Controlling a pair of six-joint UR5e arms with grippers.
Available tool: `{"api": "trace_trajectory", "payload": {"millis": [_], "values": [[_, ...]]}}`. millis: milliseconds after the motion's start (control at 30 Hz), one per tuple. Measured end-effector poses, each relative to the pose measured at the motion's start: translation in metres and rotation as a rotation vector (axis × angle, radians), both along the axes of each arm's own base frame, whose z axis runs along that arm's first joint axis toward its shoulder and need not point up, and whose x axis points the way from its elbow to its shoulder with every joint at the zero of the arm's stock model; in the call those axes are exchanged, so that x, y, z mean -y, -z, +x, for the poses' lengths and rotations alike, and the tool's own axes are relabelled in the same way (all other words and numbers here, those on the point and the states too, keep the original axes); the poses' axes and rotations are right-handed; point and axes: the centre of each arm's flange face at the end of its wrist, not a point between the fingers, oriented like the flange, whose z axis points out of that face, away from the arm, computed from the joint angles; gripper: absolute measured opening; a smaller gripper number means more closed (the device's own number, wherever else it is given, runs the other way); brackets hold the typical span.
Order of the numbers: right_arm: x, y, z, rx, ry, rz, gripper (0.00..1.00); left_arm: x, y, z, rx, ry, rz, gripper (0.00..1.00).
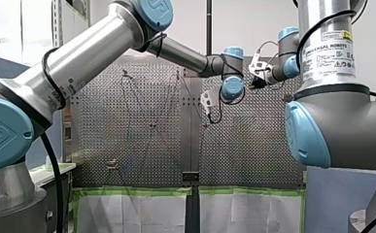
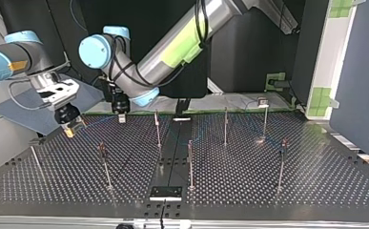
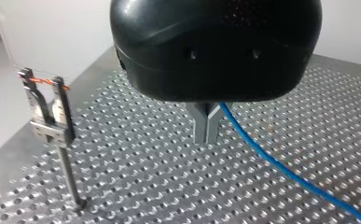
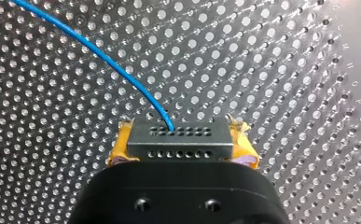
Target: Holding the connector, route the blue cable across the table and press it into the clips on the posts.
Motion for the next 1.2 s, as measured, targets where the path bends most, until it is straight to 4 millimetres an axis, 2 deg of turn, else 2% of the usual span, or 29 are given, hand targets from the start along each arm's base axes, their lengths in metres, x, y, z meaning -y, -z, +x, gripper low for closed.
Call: {"api": "trace_trajectory", "payload": {"millis": [367,800,1200], "values": [[-0.002,-0.013,-0.003,0.006,-0.027,-0.024,0.0,0.001,-0.046,-0.003,0.081,0.019,-0.075,0.0],[-0.001,-0.037,-0.008,0.011,-0.039,-0.061,0.0,0.003,-0.058,0.002,0.122,0.03,-0.103,0.0],[0.003,-0.049,-0.011,0.013,-0.045,-0.082,0.0,0.004,-0.075,0.006,0.143,0.034,-0.115,0.0]]}}
